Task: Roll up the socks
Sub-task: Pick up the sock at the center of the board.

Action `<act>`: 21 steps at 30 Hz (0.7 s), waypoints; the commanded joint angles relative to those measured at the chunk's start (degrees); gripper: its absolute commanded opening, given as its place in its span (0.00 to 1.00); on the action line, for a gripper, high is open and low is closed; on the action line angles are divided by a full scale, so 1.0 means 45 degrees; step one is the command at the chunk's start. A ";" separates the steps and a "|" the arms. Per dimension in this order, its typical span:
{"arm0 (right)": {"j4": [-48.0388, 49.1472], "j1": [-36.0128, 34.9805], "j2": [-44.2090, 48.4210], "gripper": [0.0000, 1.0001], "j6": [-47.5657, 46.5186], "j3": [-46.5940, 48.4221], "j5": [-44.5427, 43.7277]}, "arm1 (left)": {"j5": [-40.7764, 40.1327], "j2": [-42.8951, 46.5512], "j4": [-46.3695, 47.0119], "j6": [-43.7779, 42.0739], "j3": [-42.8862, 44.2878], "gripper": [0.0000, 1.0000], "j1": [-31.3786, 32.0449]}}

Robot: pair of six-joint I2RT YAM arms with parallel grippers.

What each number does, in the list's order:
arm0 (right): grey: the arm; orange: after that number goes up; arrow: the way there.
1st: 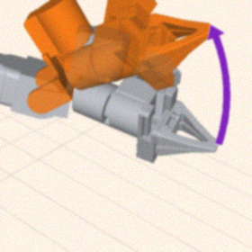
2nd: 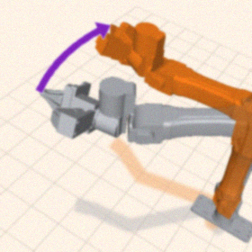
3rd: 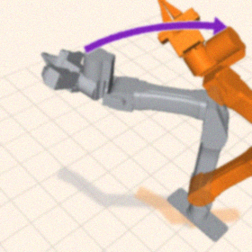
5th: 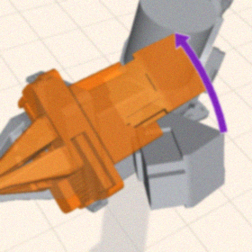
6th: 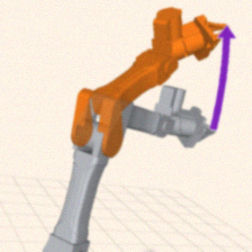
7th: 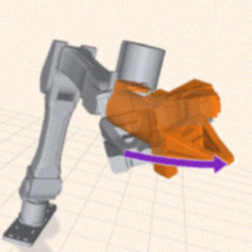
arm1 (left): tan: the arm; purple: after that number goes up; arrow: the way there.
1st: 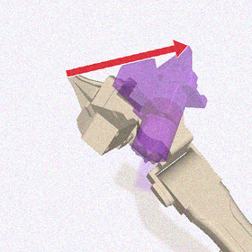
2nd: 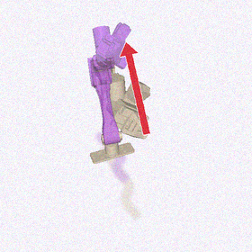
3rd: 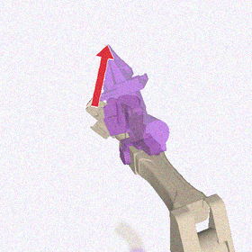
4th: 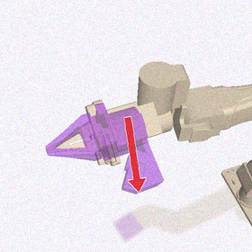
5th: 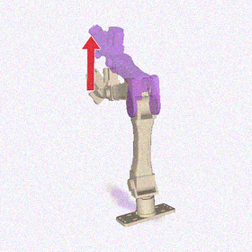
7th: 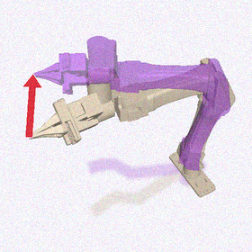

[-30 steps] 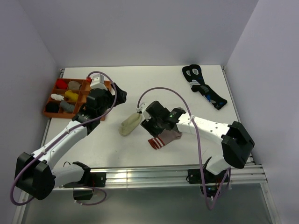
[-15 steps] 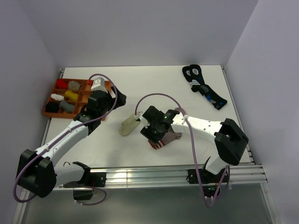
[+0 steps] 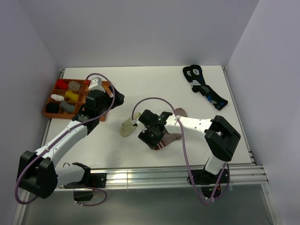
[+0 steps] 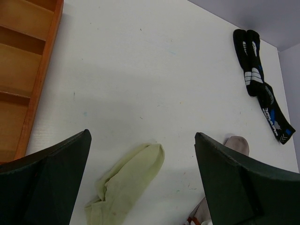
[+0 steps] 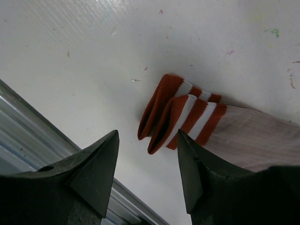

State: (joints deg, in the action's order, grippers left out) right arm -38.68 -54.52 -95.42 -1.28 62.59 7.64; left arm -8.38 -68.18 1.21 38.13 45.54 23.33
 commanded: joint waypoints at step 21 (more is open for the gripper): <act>0.1347 -0.0052 -0.1492 0.16 -0.0203 0.0428 -0.0720 | 0.1745 0.1344 0.2151 0.0921 -0.3086 0.94 -0.0165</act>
State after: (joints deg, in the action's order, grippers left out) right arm -36.82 -54.87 -101.89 -1.37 63.88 6.87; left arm -2.98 -63.13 6.24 40.36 33.36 22.79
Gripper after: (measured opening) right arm 0.187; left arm 0.957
